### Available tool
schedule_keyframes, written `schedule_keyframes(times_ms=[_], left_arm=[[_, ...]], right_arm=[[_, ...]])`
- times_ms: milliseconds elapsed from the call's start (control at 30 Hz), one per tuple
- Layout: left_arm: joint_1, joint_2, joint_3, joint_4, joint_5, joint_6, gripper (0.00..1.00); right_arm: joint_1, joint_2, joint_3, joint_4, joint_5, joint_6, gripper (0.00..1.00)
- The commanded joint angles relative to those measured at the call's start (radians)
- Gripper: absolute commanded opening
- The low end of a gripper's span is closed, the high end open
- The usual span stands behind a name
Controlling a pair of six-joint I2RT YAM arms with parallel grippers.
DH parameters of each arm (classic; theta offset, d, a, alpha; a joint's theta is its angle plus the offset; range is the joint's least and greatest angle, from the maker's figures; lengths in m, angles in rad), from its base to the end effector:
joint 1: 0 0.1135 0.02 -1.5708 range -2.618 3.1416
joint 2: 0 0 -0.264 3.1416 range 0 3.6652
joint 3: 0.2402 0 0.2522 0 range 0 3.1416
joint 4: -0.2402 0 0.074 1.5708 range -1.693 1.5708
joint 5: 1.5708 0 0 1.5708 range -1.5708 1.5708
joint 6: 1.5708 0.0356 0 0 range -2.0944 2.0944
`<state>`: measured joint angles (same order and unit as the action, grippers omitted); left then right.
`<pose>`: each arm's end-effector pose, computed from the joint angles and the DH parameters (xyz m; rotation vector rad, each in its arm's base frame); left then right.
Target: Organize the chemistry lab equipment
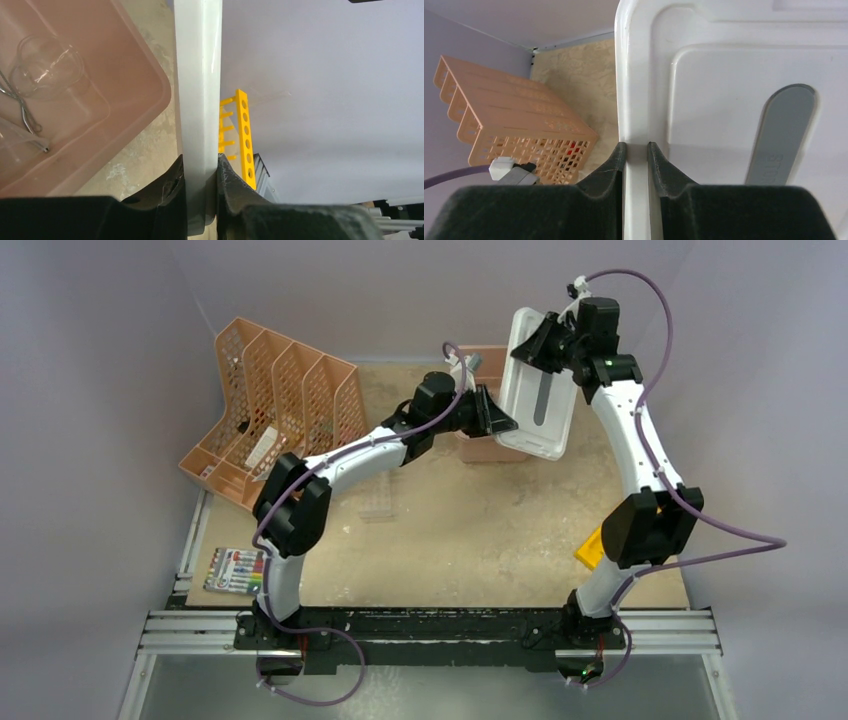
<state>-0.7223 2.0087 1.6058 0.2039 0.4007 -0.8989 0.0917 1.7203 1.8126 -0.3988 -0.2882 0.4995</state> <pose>0.3551 -0.3314 0.2906 0.1545 2.0186 -1.4640 0.3982 0.0468 0.4242 0.1879 1.9111 0.6725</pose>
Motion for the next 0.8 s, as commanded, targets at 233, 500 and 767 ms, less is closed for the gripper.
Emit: schedule_keyframes(times_ms=[233,500,767], left_arm=[[0.055,-0.151,0.006,-0.019,-0.055,0.010,0.00],[0.137,-0.188,0.013,0.033,-0.053,-0.119,0.00],[0.150,-0.156,0.006,0.137,0.030,-0.246,0.00]], right_arm=[[0.000,-0.087,-0.012,0.067,-0.019,-0.042,0.43],[-0.001,-0.208,-0.134,0.152,0.039,-0.056,0.61],[0.000,-0.281,-0.243,0.109,0.311,-0.106,0.62]])
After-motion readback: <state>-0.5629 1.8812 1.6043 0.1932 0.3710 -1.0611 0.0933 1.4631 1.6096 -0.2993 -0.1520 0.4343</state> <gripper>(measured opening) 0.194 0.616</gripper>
